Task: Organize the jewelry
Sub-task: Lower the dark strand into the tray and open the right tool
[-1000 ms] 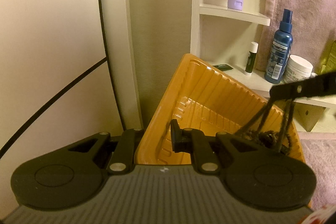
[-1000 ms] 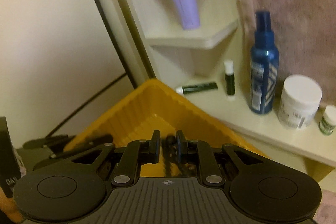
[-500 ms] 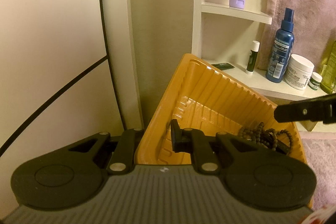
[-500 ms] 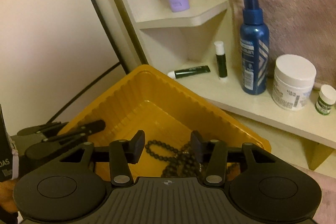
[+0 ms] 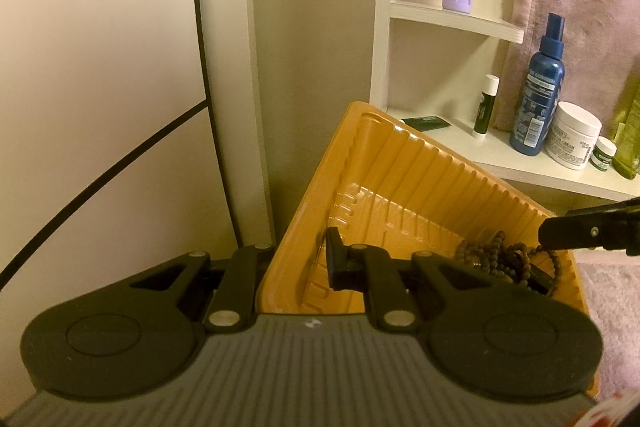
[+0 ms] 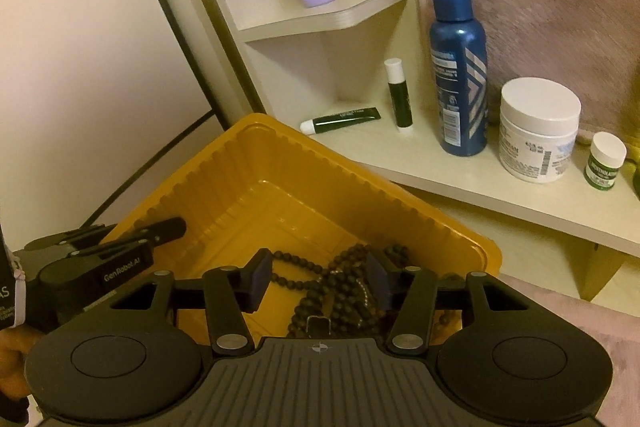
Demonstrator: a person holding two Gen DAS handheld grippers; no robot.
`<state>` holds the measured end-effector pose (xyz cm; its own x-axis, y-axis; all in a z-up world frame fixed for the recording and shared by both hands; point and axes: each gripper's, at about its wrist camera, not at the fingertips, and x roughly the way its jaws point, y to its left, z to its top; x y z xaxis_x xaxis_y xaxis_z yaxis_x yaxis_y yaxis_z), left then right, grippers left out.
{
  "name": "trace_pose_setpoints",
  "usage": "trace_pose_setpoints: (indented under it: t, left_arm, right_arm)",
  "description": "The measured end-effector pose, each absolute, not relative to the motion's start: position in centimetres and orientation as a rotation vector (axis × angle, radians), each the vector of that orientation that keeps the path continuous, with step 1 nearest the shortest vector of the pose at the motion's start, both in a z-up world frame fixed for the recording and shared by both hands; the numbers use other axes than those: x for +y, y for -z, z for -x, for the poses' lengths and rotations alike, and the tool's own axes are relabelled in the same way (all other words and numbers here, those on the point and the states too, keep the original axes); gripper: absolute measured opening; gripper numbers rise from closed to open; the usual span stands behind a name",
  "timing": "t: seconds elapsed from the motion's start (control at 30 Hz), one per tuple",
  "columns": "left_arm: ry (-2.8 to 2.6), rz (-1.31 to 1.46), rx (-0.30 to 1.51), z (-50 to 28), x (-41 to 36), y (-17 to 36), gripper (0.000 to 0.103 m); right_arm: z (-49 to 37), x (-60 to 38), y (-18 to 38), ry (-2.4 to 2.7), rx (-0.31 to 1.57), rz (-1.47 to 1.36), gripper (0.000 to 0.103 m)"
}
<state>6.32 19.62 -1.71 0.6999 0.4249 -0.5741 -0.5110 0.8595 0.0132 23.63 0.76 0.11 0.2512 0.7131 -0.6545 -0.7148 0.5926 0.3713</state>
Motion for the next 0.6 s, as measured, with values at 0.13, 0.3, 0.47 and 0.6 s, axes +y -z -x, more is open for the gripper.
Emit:
trace_pose_setpoints:
  t: [0.13,0.3,0.47,0.6]
  left_arm:
    - [-0.523,0.152,0.600,-6.3,19.6,1.7,0.013]
    - [-0.524,0.156,0.601,-6.3,19.7,1.9,0.014]
    - [-0.526,0.165,0.604,-6.4,20.0,2.3,0.014]
    - [-0.528,0.169,0.608,-6.6,20.0,2.6,0.015]
  right_arm:
    - [-23.5,0.5,0.1,-0.963,0.893,0.005,0.054]
    - [-23.3,-0.1,0.5,-0.941,0.898,0.000,0.061]
    - [-22.8,-0.9,0.7,-0.906,0.888,-0.004,0.067]
    - [-22.8,-1.4,1.0,-0.885,0.896,-0.017,0.068]
